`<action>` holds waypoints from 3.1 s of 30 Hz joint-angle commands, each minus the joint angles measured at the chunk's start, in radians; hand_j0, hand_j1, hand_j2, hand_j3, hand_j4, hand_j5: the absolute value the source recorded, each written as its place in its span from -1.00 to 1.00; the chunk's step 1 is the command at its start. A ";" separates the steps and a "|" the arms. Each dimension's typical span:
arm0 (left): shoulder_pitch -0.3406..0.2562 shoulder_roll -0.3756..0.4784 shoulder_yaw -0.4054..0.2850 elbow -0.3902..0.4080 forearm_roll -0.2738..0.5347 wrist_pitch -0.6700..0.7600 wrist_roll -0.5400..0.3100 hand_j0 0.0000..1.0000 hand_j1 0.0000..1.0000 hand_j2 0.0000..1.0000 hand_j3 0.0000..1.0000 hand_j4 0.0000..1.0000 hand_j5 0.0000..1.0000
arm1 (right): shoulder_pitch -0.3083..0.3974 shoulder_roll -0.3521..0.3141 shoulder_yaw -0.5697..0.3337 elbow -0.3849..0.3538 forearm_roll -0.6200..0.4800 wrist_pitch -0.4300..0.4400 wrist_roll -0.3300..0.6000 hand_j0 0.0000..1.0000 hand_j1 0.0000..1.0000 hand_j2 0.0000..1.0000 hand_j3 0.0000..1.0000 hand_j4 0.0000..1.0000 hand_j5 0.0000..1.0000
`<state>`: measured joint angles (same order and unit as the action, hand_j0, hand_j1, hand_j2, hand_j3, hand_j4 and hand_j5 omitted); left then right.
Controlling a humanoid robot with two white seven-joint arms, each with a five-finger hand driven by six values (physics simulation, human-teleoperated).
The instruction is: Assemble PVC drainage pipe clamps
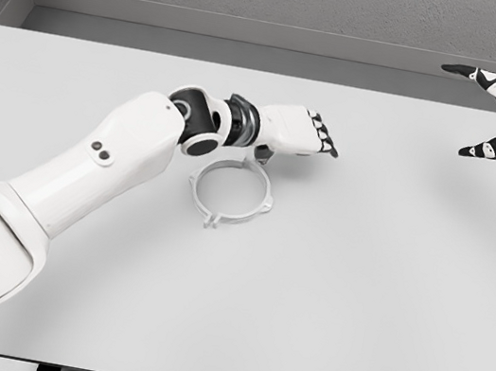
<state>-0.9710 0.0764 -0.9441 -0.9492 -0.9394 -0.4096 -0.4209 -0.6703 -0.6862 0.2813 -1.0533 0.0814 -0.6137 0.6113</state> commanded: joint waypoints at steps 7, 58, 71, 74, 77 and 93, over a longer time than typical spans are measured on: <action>0.000 0.002 0.001 0.006 0.001 0.002 0.001 1.00 1.00 1.00 1.00 1.00 1.00 | 0.000 -0.007 -0.002 -0.007 -0.008 0.003 0.000 1.00 1.00 1.00 1.00 1.00 1.00; 0.002 0.158 0.083 -0.190 0.077 -0.070 0.005 1.00 1.00 1.00 1.00 1.00 1.00 | 0.000 -0.010 -0.004 -0.027 -0.009 0.003 0.000 1.00 1.00 1.00 1.00 1.00 1.00; 0.259 0.465 0.350 -0.303 0.386 -0.201 -0.004 1.00 1.00 1.00 1.00 1.00 1.00 | 0.002 -0.029 -0.002 -0.037 -0.014 0.003 0.000 1.00 1.00 1.00 1.00 1.00 1.00; 0.293 0.459 0.340 -0.310 0.386 -0.201 -0.024 1.00 1.00 1.00 1.00 1.00 1.00 | 0.005 -0.029 -0.002 -0.040 -0.014 0.003 0.000 1.00 1.00 1.00 1.00 1.00 1.00; 0.325 0.462 0.338 -0.358 0.386 -0.201 -0.036 1.00 1.00 1.00 1.00 1.00 1.00 | 0.009 -0.029 -0.002 -0.059 -0.014 0.003 0.000 1.00 1.00 1.00 1.00 1.00 1.00; 0.362 0.447 0.263 -0.418 0.383 -0.201 -0.047 1.00 1.00 1.00 1.00 1.00 1.00 | 0.018 -0.030 -0.002 -0.080 -0.014 0.003 0.000 1.00 1.00 1.00 1.00 1.00 1.00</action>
<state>-0.6075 0.5251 -0.6738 -1.3671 -0.5624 -0.6130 -0.4655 -0.6519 -0.7149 0.2797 -1.1325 0.0753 -0.6138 0.6114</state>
